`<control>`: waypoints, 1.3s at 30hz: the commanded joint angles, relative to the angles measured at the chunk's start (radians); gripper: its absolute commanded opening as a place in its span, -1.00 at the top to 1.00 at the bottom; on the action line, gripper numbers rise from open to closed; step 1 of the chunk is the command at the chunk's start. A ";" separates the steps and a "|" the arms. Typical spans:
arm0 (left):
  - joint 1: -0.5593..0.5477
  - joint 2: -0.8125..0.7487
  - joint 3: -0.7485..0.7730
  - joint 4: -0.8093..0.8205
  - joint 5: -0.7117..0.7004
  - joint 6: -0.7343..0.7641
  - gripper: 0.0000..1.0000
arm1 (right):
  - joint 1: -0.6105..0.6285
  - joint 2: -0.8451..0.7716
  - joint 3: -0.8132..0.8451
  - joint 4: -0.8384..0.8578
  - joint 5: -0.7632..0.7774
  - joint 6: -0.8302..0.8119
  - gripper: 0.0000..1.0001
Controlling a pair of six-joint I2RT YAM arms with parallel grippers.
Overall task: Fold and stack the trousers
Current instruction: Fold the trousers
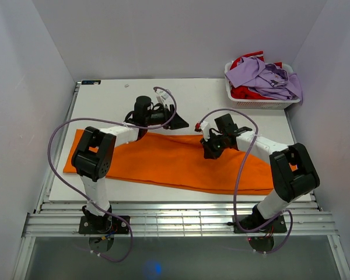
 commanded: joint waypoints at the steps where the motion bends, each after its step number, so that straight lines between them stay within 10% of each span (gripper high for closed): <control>1: -0.007 0.066 0.082 -0.078 -0.098 0.055 -0.39 | 0.003 -0.042 -0.016 0.015 -0.045 -0.011 0.77; 21: -0.105 0.051 -0.120 -0.169 0.020 0.149 0.24 | -0.048 -0.062 0.226 0.017 0.144 0.140 0.56; 31: -0.195 0.041 -0.035 -0.377 -0.218 0.292 0.87 | -0.004 0.074 0.320 -0.111 0.240 0.176 0.56; 39: -0.224 0.133 0.080 -0.539 -0.351 0.310 1.00 | 0.084 0.203 0.357 -0.163 0.489 0.196 0.44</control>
